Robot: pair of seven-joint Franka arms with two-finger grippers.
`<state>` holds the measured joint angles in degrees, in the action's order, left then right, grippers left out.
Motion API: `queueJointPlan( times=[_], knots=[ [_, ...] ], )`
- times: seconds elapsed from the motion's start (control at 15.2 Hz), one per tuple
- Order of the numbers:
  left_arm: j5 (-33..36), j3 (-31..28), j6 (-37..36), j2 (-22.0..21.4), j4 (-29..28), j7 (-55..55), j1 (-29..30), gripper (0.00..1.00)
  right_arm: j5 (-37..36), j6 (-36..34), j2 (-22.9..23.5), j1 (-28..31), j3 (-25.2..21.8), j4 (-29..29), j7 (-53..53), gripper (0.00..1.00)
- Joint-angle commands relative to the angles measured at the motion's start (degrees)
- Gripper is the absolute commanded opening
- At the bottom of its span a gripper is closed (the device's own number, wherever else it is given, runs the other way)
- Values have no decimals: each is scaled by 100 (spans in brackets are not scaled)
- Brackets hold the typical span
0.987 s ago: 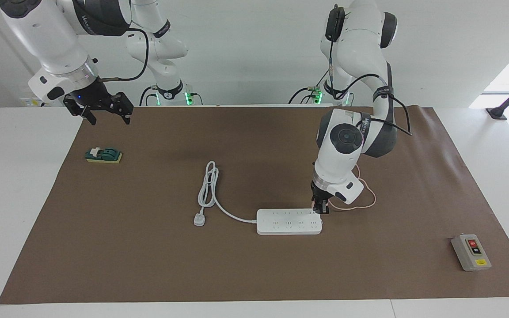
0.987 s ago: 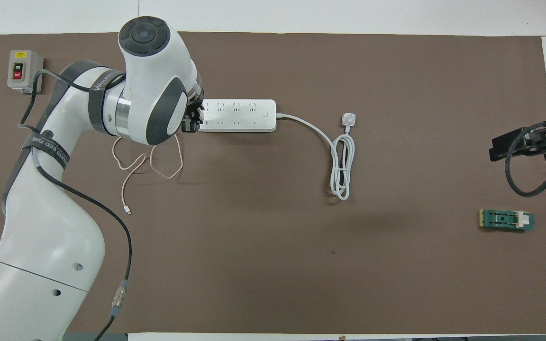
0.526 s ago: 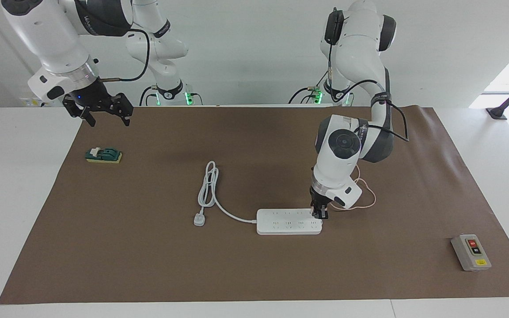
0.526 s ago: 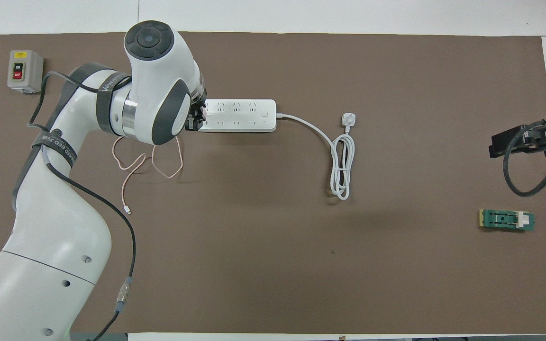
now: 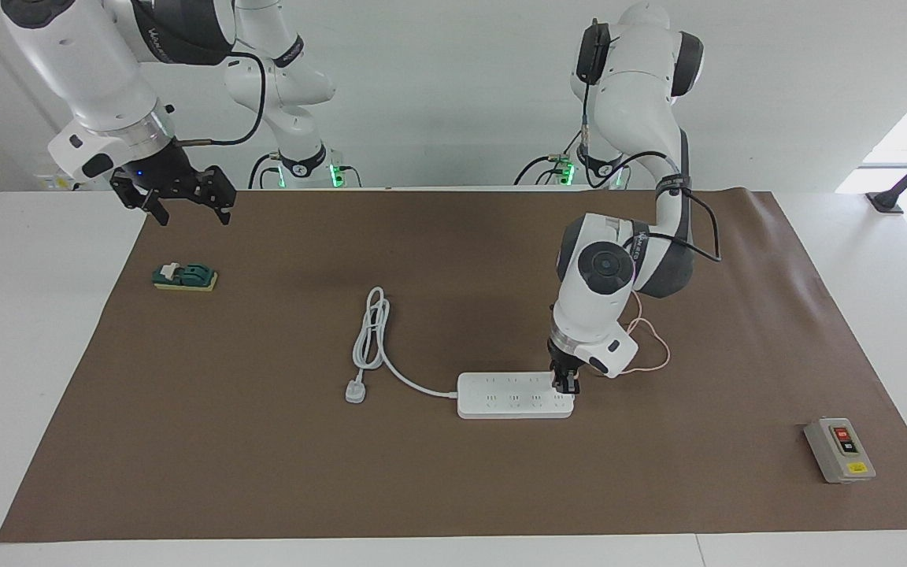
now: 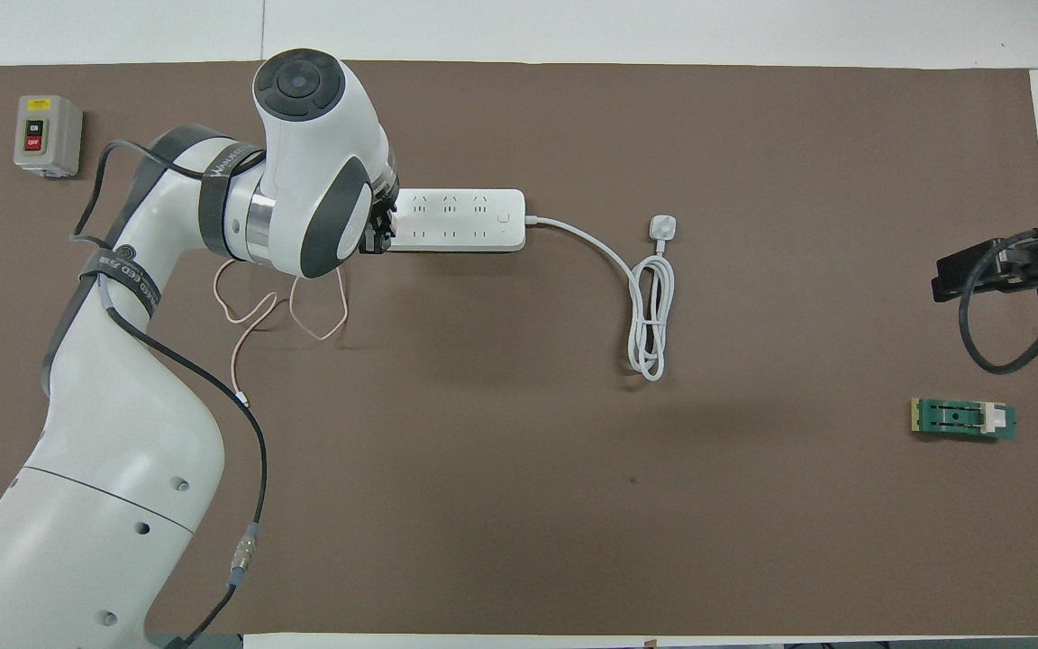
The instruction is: Plug charger into power strip
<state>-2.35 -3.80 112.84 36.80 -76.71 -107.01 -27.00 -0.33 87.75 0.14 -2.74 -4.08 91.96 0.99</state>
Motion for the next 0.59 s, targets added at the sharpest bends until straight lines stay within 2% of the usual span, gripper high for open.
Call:
queueJointPlan(
  times=[0.0, 0.53],
  knots=[
    [33, -69, 18, 100, 130, -119, -94, 0, -117, -21, -76, 36, 31, 76, 77, 100],
    [33, -60, -8, 82, 78, -119, -94, 0, -117, -21, -76, 36, 31, 76, 68, 100]
  ],
)
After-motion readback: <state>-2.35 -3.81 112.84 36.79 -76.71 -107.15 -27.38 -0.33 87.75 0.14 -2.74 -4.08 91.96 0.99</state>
